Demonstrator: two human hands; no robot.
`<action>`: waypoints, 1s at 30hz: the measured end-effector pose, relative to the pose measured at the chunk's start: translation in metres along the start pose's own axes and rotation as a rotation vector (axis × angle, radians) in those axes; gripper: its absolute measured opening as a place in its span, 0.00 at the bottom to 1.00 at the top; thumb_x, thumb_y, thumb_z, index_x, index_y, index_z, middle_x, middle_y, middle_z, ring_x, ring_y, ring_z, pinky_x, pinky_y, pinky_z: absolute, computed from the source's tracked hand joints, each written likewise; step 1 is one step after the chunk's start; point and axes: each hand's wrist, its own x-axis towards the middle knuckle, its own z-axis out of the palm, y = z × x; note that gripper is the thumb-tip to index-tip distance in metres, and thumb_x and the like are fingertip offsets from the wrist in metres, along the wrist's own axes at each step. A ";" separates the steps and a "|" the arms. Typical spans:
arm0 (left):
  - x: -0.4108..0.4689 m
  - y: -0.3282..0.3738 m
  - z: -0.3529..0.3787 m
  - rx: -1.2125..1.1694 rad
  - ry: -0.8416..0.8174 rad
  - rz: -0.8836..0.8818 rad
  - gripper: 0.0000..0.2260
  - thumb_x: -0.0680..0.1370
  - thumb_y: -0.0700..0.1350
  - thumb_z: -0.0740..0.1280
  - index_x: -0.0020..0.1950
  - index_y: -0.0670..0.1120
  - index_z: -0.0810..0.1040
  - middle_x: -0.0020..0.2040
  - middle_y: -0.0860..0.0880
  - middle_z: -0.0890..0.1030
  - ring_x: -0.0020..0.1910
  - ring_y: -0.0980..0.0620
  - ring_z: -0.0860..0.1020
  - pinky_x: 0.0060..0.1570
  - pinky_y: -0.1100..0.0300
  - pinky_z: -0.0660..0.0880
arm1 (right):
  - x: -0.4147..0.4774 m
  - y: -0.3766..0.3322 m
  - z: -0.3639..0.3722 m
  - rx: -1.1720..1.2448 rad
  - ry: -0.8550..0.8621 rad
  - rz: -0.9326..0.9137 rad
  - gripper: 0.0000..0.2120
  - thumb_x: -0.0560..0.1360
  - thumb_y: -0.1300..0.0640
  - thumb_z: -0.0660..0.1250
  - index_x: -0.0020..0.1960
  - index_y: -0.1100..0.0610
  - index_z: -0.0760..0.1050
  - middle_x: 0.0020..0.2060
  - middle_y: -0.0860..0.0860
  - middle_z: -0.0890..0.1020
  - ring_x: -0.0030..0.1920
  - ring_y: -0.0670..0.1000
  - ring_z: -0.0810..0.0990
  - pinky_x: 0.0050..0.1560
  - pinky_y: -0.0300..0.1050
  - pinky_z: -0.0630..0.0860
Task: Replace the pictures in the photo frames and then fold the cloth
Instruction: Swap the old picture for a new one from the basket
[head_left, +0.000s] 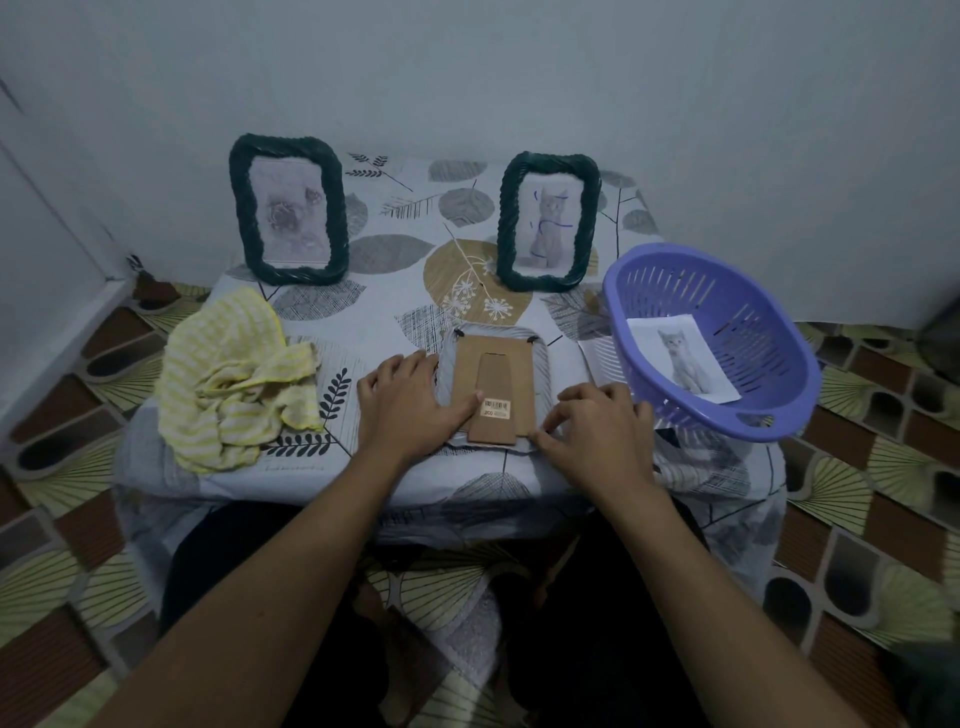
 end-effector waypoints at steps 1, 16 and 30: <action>0.000 0.000 0.000 -0.001 0.002 -0.001 0.40 0.69 0.76 0.52 0.73 0.52 0.68 0.74 0.52 0.70 0.73 0.46 0.63 0.67 0.45 0.58 | -0.001 -0.001 0.000 -0.003 0.010 0.001 0.13 0.74 0.37 0.67 0.50 0.43 0.85 0.62 0.38 0.78 0.64 0.50 0.68 0.57 0.51 0.62; 0.000 0.000 0.000 0.013 -0.001 0.005 0.38 0.71 0.75 0.54 0.73 0.52 0.68 0.74 0.51 0.69 0.73 0.46 0.63 0.67 0.46 0.58 | -0.006 -0.005 0.002 0.121 -0.045 0.097 0.09 0.75 0.43 0.70 0.49 0.44 0.85 0.70 0.36 0.73 0.68 0.52 0.63 0.61 0.52 0.60; -0.001 0.000 -0.001 0.013 0.000 0.001 0.37 0.73 0.74 0.57 0.74 0.51 0.67 0.75 0.51 0.68 0.74 0.46 0.62 0.68 0.46 0.58 | -0.004 -0.005 0.005 0.183 -0.063 0.123 0.05 0.75 0.45 0.70 0.49 0.38 0.84 0.68 0.33 0.73 0.68 0.49 0.62 0.60 0.50 0.58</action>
